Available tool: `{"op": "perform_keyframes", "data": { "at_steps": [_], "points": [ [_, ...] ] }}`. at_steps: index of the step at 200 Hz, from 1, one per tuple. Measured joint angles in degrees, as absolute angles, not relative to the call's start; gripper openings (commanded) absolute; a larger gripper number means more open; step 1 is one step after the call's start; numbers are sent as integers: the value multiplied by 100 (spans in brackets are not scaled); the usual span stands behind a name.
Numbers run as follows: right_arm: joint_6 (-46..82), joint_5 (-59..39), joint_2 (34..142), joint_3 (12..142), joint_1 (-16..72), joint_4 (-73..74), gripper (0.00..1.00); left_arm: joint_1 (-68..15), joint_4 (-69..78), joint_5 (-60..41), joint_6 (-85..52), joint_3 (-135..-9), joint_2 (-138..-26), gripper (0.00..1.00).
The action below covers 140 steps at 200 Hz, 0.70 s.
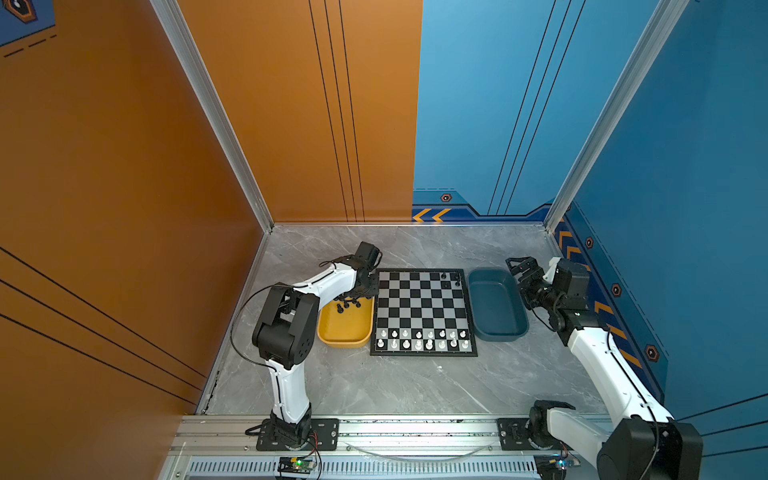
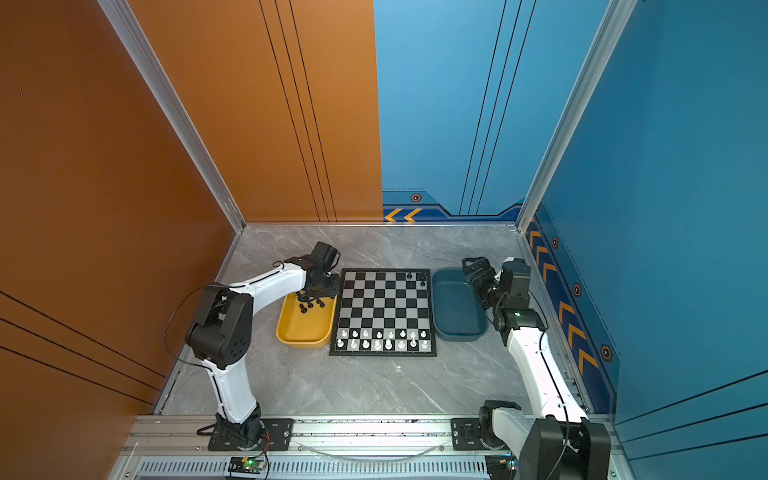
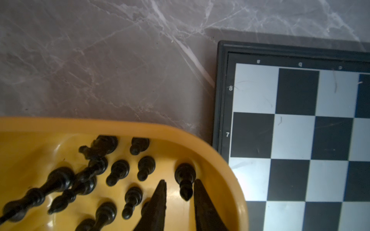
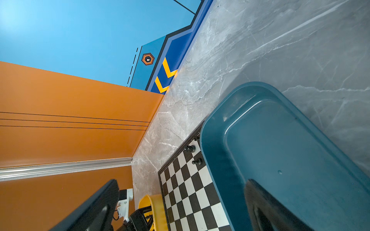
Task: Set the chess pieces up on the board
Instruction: 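Lower the left gripper toward another black piece in the yellow tray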
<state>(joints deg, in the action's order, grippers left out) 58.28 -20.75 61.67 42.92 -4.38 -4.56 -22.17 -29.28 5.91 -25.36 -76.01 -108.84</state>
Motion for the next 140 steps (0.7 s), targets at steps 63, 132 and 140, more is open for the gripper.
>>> {"op": "perform_keyframes", "data": {
  "at_steps": [63,132,140],
  "points": [
    [5828,-2075,6171,4294,-438,-456,100,-2217,-2923,548,-2536,-7671,-10949,21],
    [5828,-2075,6228,4296,-438,-467,100,-2217,-2932,484,-2543,-7756,-11115,13],
    [5828,-2075,6228,4296,-438,-473,100,-2217,-2932,484,-2547,-7760,-11113,9]
  ]
}}
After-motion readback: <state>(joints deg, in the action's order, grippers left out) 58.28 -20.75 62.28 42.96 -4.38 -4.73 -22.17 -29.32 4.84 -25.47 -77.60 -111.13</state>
